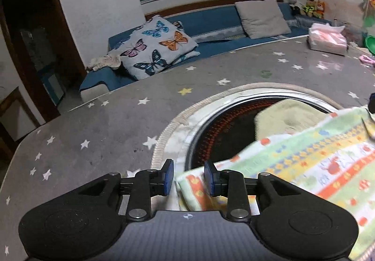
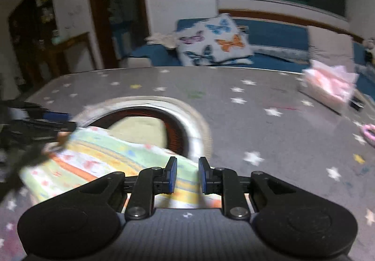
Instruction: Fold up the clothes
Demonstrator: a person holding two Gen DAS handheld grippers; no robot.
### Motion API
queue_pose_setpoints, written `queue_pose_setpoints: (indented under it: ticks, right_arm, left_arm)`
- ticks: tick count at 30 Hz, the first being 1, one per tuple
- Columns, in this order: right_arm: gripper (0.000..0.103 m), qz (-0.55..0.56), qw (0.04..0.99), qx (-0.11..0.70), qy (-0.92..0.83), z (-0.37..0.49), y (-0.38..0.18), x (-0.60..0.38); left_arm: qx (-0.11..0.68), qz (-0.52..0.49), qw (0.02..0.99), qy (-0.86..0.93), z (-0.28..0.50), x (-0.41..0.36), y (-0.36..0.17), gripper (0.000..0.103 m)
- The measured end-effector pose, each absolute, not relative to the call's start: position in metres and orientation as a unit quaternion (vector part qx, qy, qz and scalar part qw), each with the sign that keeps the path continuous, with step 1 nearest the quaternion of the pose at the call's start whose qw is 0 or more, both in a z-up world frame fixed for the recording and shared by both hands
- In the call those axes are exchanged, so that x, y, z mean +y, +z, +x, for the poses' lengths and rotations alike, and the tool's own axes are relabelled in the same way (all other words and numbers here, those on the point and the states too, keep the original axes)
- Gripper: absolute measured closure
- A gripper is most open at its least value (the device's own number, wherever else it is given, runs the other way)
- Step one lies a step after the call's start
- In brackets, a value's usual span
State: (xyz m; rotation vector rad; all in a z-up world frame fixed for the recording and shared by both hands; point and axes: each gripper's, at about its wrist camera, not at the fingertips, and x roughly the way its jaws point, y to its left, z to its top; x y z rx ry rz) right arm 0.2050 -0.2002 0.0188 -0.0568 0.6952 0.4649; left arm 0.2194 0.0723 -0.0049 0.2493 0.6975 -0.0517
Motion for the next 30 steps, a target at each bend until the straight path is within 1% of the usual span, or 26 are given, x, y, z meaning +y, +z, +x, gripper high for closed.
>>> queue_pose_setpoints:
  ticks: [4,10,15,17,18,20,22,23,27,30]
  right_arm:
    - [0.085,-0.037,0.898,0.362,0.248,0.218,0.007,-0.179]
    - [0.085,-0.035,0.895,0.381,0.228,0.236,-0.005,-0.172]
    - [0.083,-0.034,0.897,0.362,0.250,0.222,0.009,-0.171]
    - [0.083,-0.036,0.893,0.356,0.273,0.212,0.016,-0.167]
    - [0.081,-0.041,0.890,0.352,0.286,0.207,0.018,-0.162]
    - [0.075,-0.057,0.885,0.343,0.310,0.194,0.021,-0.151]
    - [0.067,-0.077,0.880,0.335,0.329,0.182,0.021,-0.140]
    - [0.066,-0.091,0.876,0.331,0.338,0.176,0.019,-0.133]
    - [0.063,-0.140,0.868,0.331,0.342,0.160,0.003,-0.116]
    - [0.062,-0.147,0.869,0.326,0.341,0.156,-0.004,-0.114]
  left_arm:
    - [0.345,0.103,0.933,-0.018,0.223,0.078,-0.004,0.071]
    - [0.315,0.096,0.943,-0.040,0.197,0.084,0.018,0.071]
    - [0.324,0.070,0.942,-0.047,0.164,0.098,0.027,0.072]
    - [0.328,0.062,0.941,-0.050,0.150,0.100,0.028,0.068]
    - [0.331,0.061,0.940,-0.050,0.142,0.100,0.028,0.067]
    - [0.333,0.057,0.940,-0.054,0.127,0.098,0.028,0.057]
    - [0.333,0.050,0.939,-0.062,0.113,0.095,0.027,0.054]
    - [0.333,0.048,0.940,-0.064,0.108,0.093,0.027,0.052]
    - [0.346,0.035,0.936,-0.062,0.098,0.090,0.016,0.051]
    - [0.358,0.021,0.932,-0.059,0.097,0.092,0.009,0.051]
